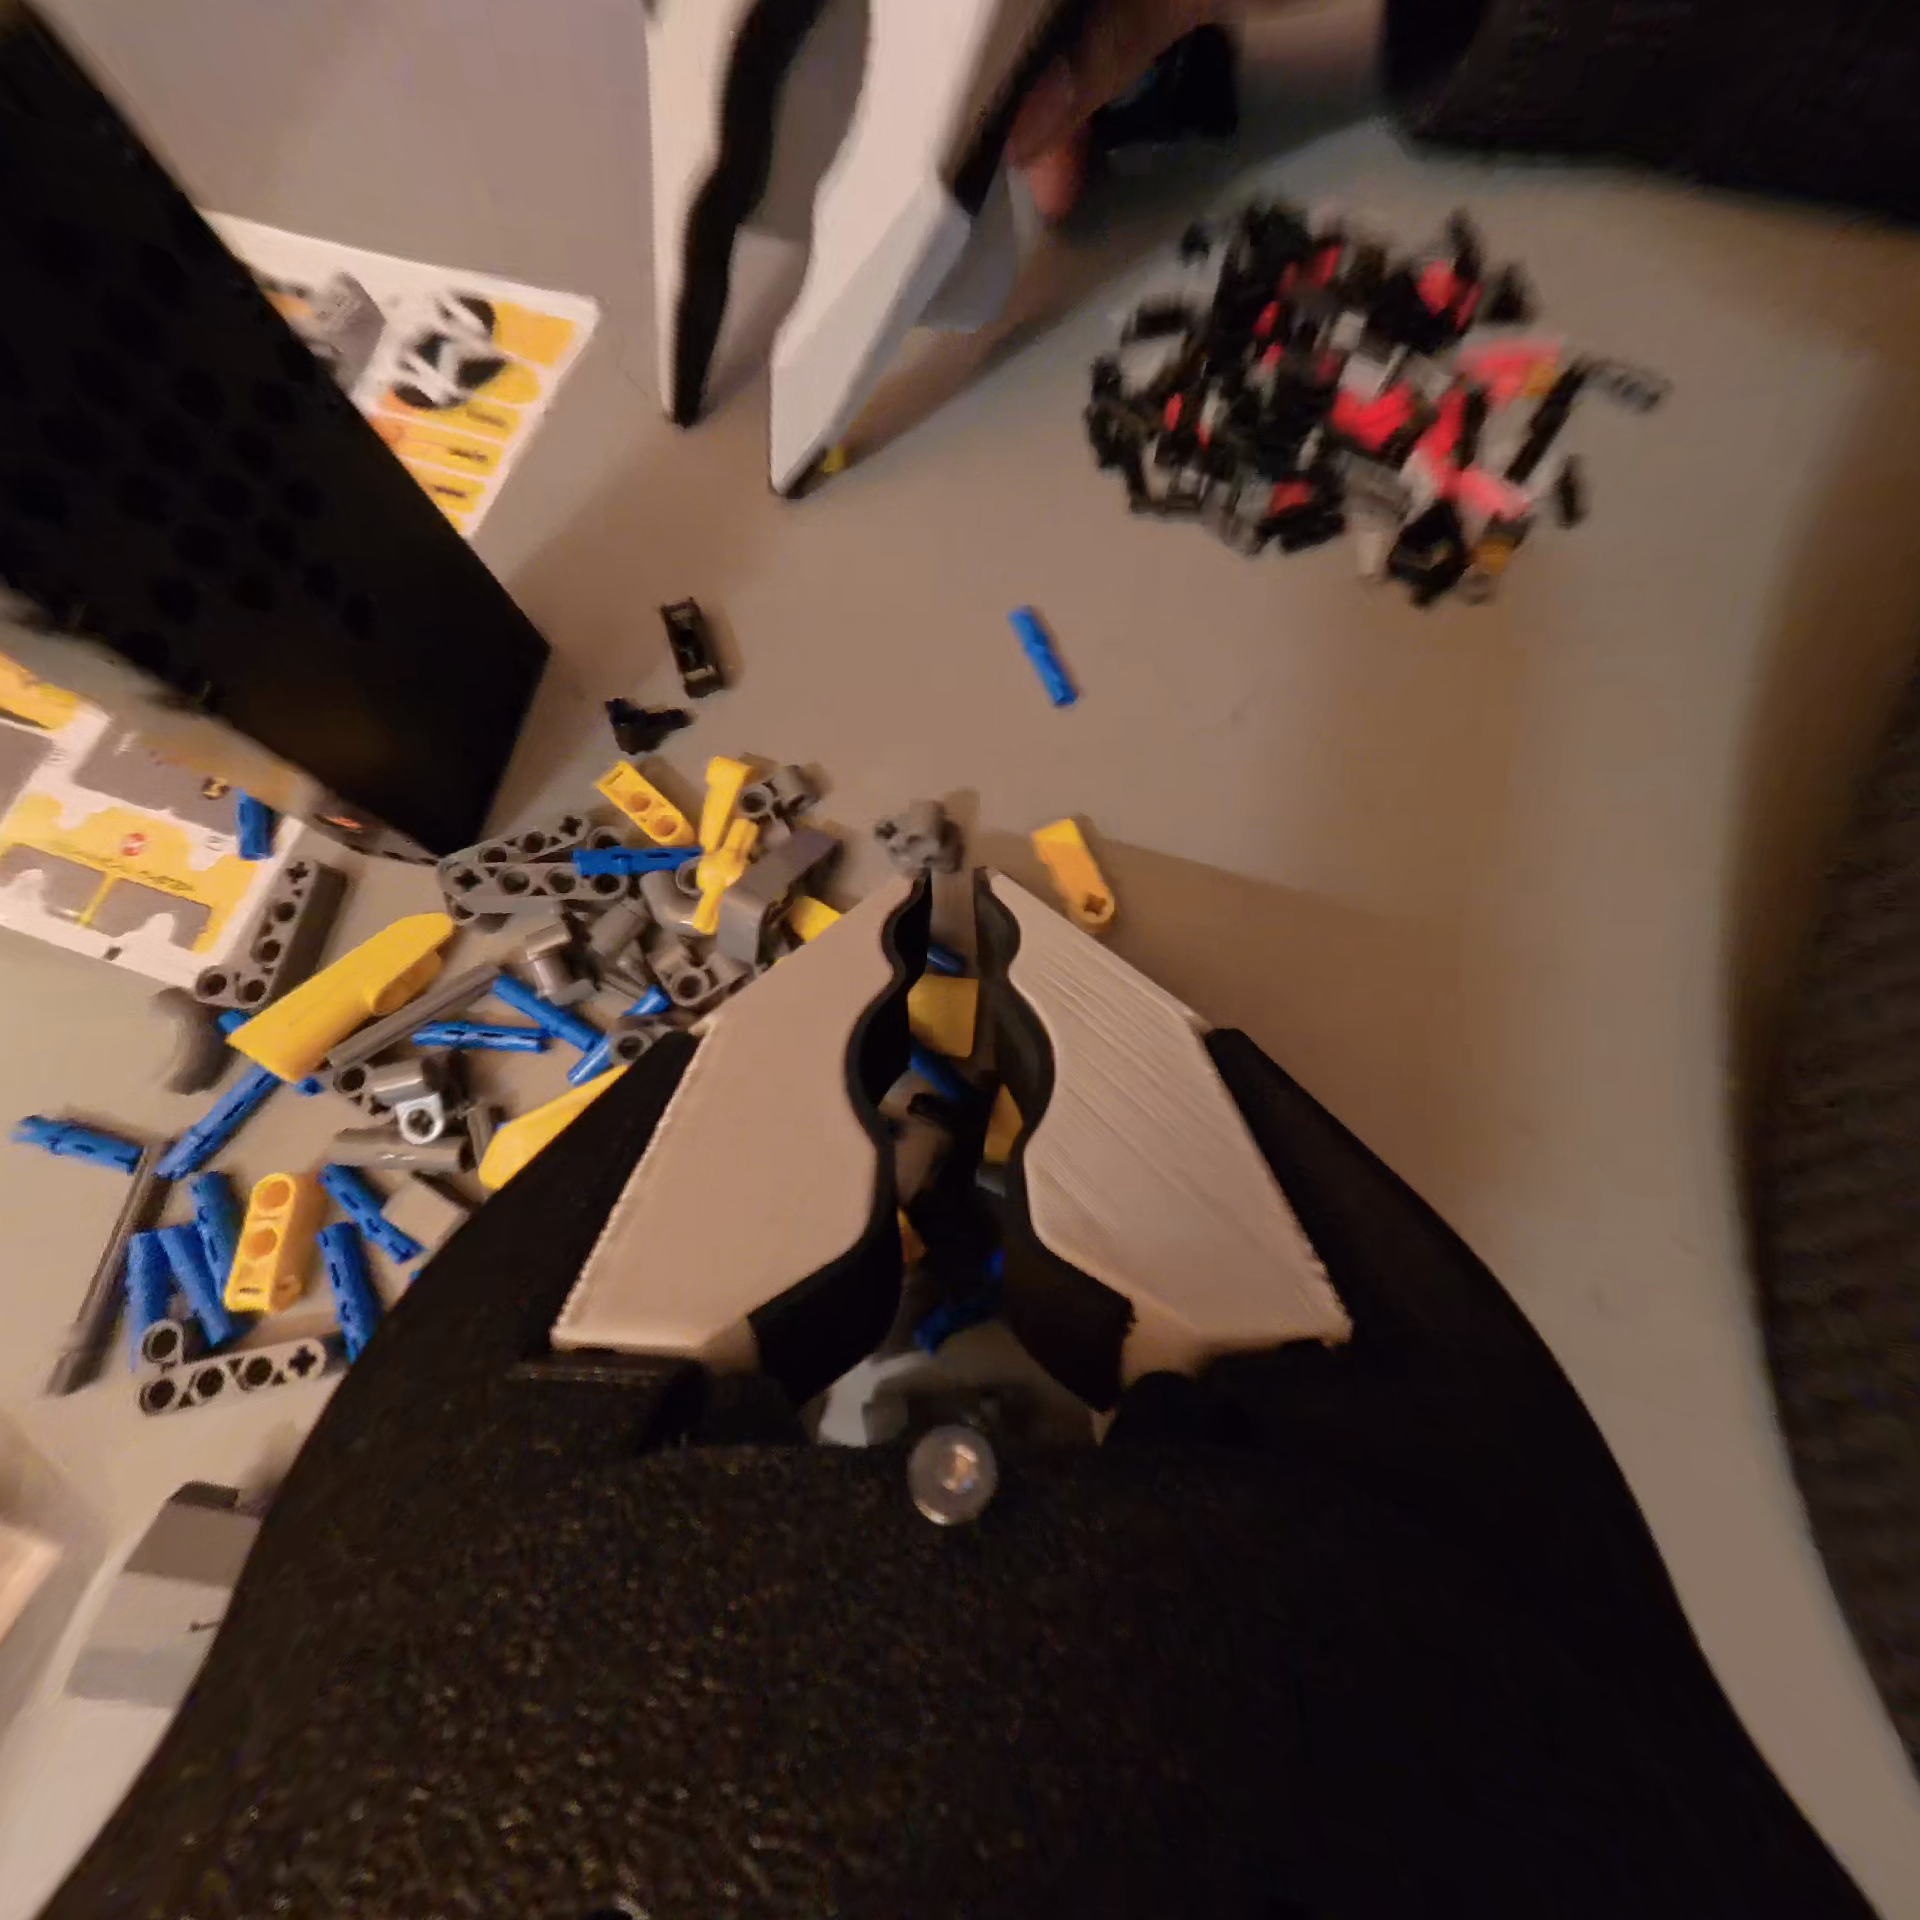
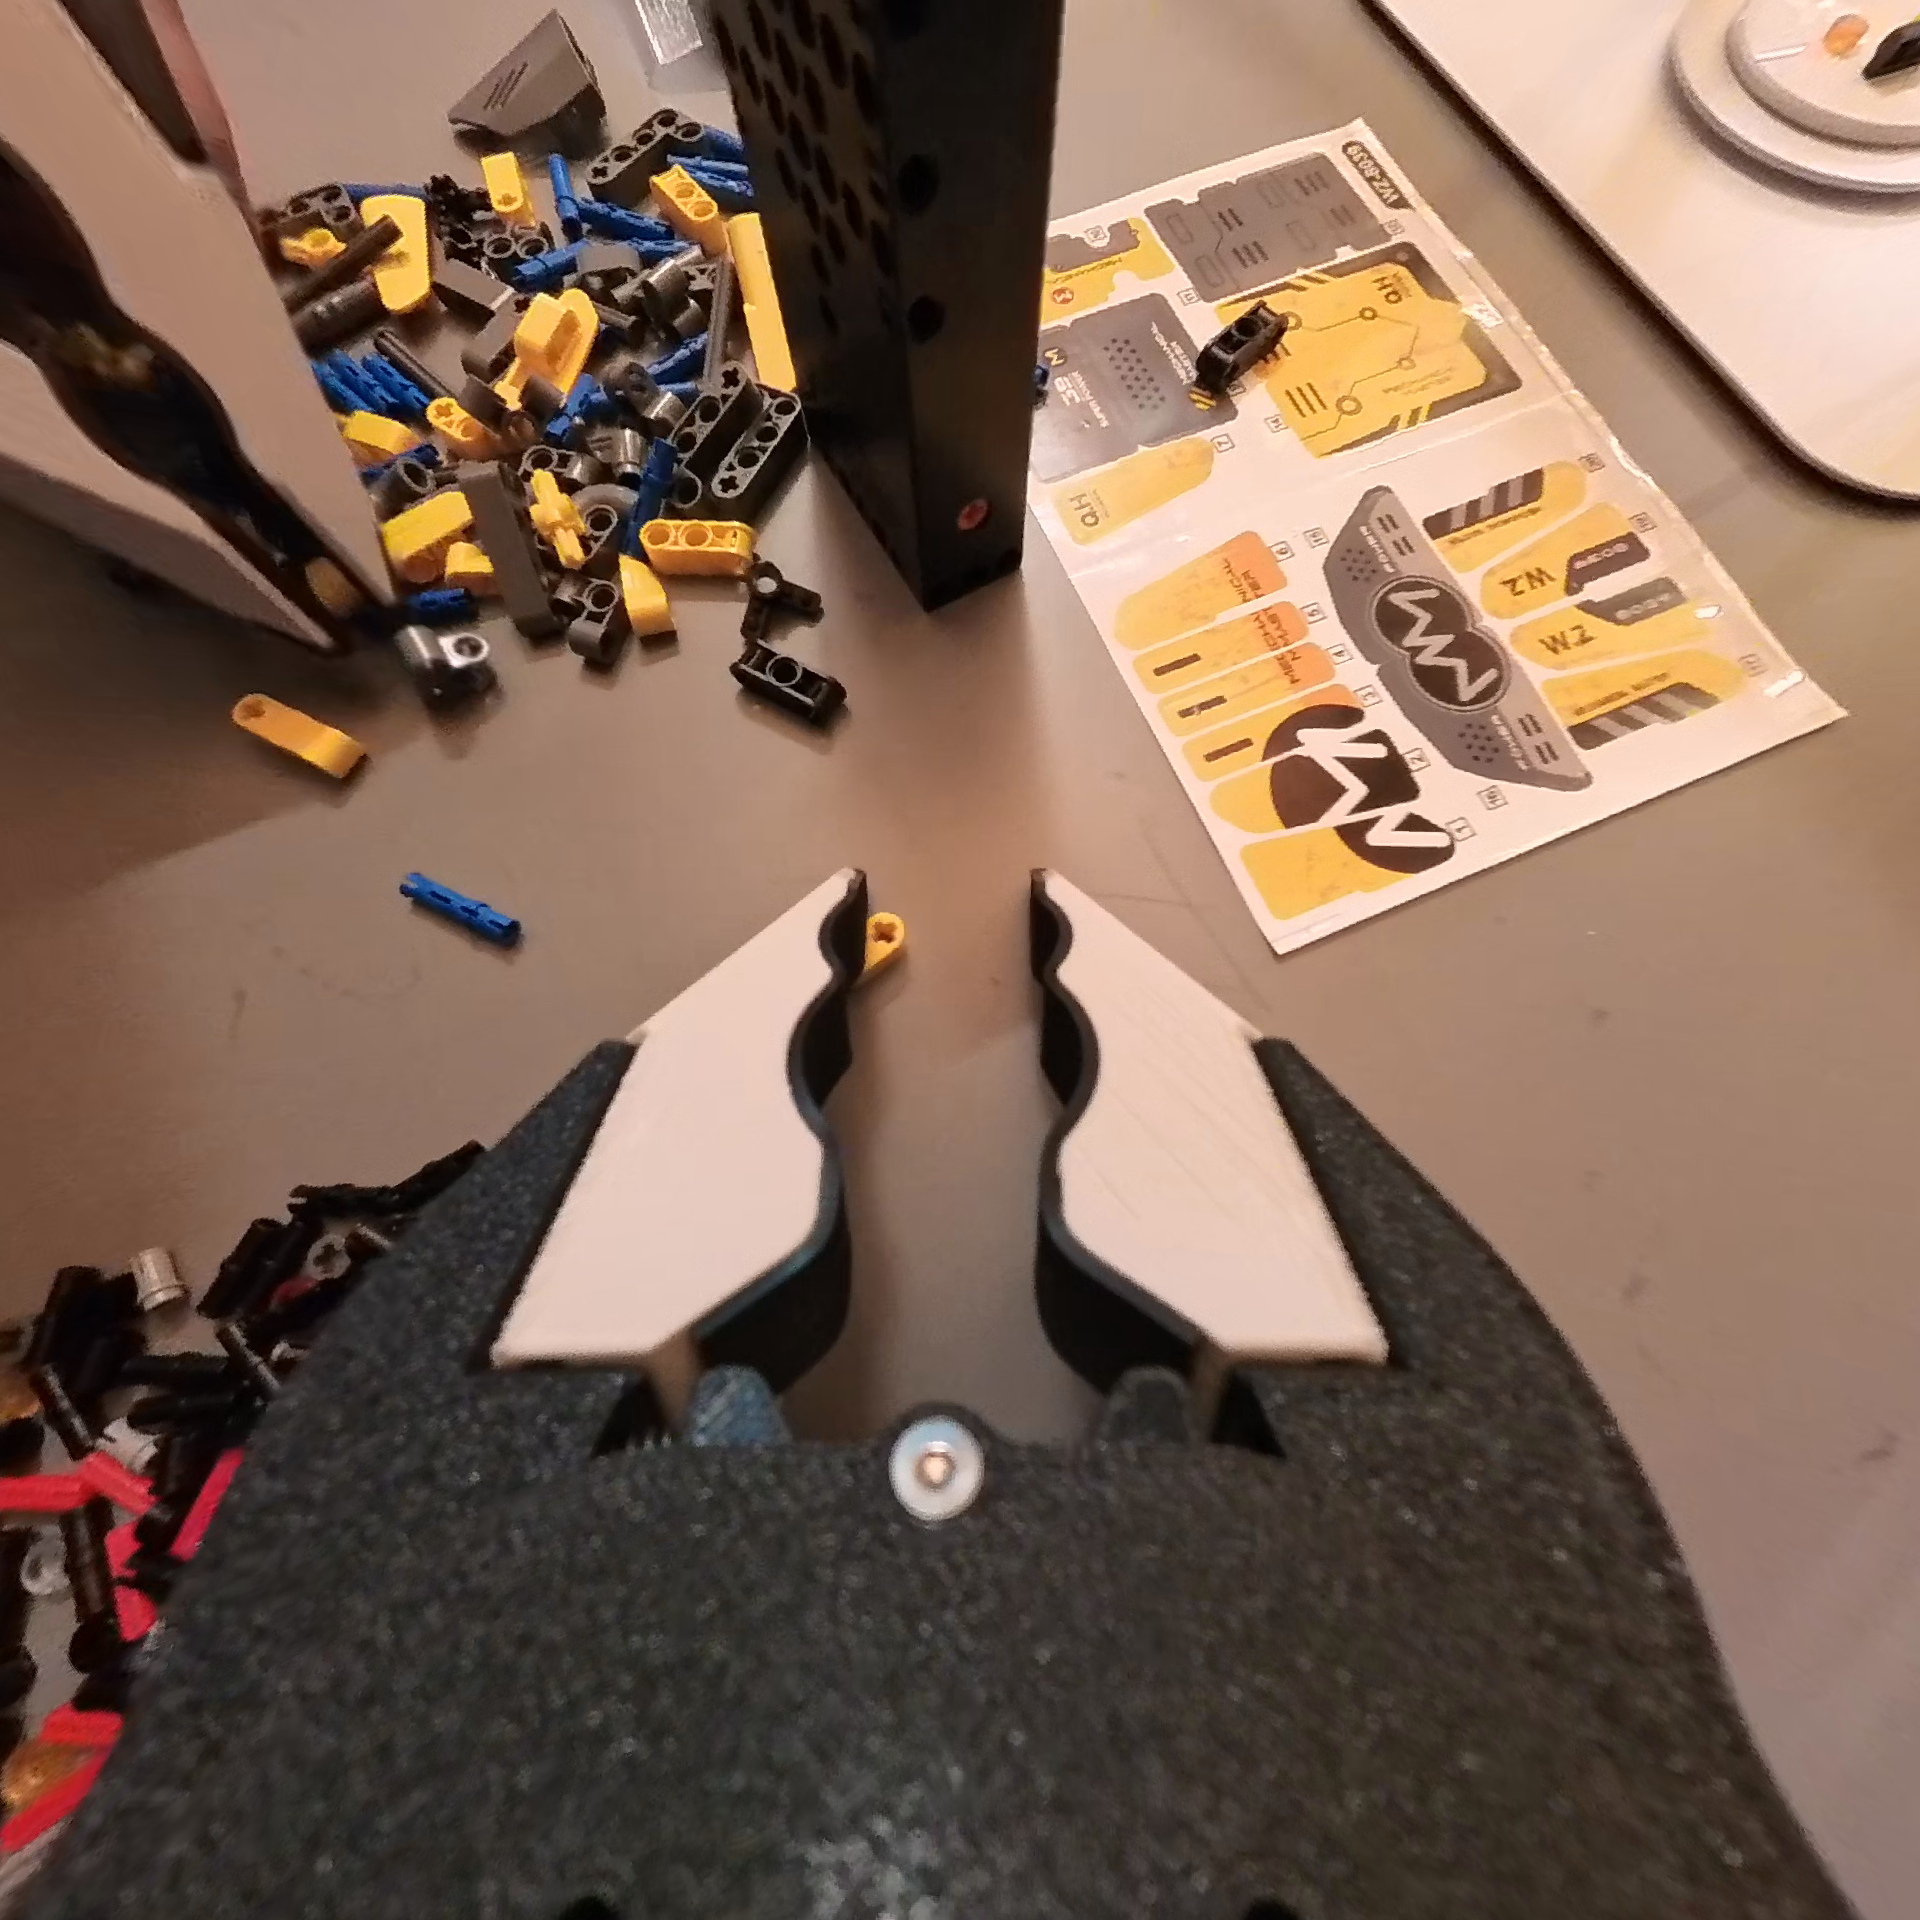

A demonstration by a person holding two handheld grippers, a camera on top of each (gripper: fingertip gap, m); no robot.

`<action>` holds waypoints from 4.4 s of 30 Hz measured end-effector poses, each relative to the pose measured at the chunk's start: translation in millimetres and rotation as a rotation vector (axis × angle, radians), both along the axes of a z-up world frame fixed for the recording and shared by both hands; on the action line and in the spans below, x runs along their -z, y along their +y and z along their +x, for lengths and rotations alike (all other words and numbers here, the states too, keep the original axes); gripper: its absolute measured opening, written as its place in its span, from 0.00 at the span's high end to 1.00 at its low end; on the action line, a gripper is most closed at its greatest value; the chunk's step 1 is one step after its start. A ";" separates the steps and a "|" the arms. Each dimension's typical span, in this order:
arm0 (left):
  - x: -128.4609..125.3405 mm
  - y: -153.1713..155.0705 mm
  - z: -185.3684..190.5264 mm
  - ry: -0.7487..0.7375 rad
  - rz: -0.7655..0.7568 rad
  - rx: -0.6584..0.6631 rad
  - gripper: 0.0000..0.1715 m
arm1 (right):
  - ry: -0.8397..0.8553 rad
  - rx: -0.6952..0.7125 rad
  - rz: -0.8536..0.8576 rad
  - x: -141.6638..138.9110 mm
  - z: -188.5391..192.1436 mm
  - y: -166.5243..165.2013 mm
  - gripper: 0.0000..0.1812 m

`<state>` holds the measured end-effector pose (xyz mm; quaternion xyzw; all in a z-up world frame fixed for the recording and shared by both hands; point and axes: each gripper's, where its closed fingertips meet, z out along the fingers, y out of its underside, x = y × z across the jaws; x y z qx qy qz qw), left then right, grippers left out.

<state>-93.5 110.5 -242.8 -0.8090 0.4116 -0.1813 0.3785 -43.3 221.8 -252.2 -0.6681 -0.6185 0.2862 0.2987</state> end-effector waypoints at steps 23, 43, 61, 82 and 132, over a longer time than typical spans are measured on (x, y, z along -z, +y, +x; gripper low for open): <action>-3.9 35.1 -107.0 -0.001 0.030 -0.387 0.92 | 0.007 -0.001 -0.035 -0.5 0.1 -0.2 0.83; 6.0 30.6 -98.0 0.047 -0.008 -0.326 0.92 | 0.010 0.000 -0.052 -0.9 0.1 0.1 0.83; 9.8 31.1 -98.4 0.036 -0.050 -0.329 0.92 | -0.006 0.036 0.045 0.2 -0.4 5.9 0.88; -90.9 43.0 -136.0 -0.262 0.212 -0.544 0.92 | 0.462 0.836 0.300 -119.5 259.5 82.3 0.73; -75.4 -146.9 37.5 -0.492 0.258 -0.503 0.92 | 0.406 0.486 0.199 -72.8 175.8 46.6 0.79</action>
